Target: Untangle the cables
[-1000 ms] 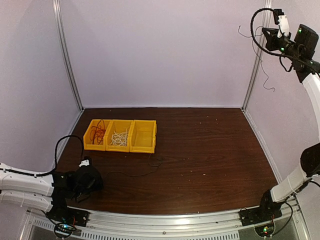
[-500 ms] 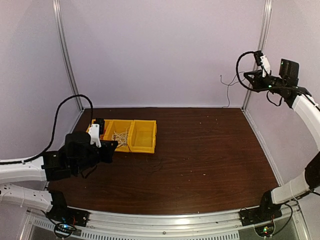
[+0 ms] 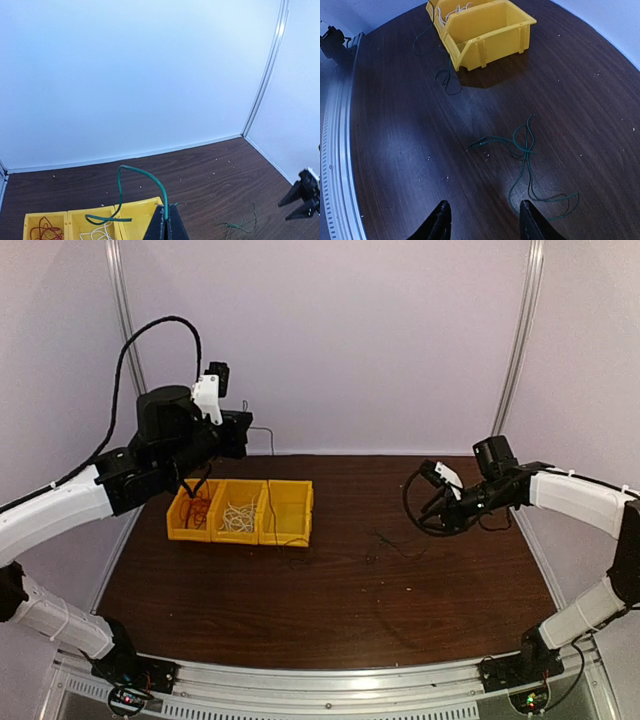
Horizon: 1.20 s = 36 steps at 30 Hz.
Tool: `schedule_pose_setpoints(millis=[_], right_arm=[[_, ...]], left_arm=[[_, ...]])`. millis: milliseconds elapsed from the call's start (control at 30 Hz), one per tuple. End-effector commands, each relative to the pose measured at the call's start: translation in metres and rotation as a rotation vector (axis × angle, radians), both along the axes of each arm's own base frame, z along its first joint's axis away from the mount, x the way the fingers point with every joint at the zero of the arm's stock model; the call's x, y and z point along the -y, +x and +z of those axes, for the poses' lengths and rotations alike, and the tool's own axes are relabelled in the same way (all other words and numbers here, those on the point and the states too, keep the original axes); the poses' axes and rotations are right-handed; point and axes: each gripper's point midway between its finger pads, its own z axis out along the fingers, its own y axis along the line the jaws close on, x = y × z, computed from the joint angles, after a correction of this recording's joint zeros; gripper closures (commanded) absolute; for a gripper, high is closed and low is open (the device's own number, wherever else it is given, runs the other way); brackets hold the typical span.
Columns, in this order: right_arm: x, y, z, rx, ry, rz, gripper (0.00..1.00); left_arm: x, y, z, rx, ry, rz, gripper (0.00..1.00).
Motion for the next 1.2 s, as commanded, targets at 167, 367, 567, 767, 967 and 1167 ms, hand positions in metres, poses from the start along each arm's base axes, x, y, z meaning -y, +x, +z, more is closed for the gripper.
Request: schedule_pose_setpoints(millis=[167,367,567,767,967,1167], right_arm=[[0.009,-0.015,-0.027,-0.007,-0.054,0.035,0.5],[0.014,-0.012,-0.032,0.005,-0.078,0.005,0.5],[0.016,-0.011,-0.034,-0.002,-0.079,-0.003,0.5],[0.016,-0.01,-0.04,-0.024,-0.084,0.001,0.5],[0.016,-0.011,-0.043,-0.03,-0.09,0.01,0.5],[0.016,-0.013,-0.044,-0.029,-0.096,0.016,0.5]], left_arm=[[-0.009,0.047,0.096,0.151,-0.02,0.03,1.0],[-0.005,0.079,0.111,0.181,-0.004,0.05,1.0],[-0.006,0.09,0.132,0.215,-0.06,0.045,1.0],[0.022,0.065,0.177,0.24,-0.182,-0.179,1.0],[0.033,0.046,0.177,0.179,-0.238,-0.295,1.0],[0.038,0.03,0.066,-0.01,-0.213,-0.357,1.0]])
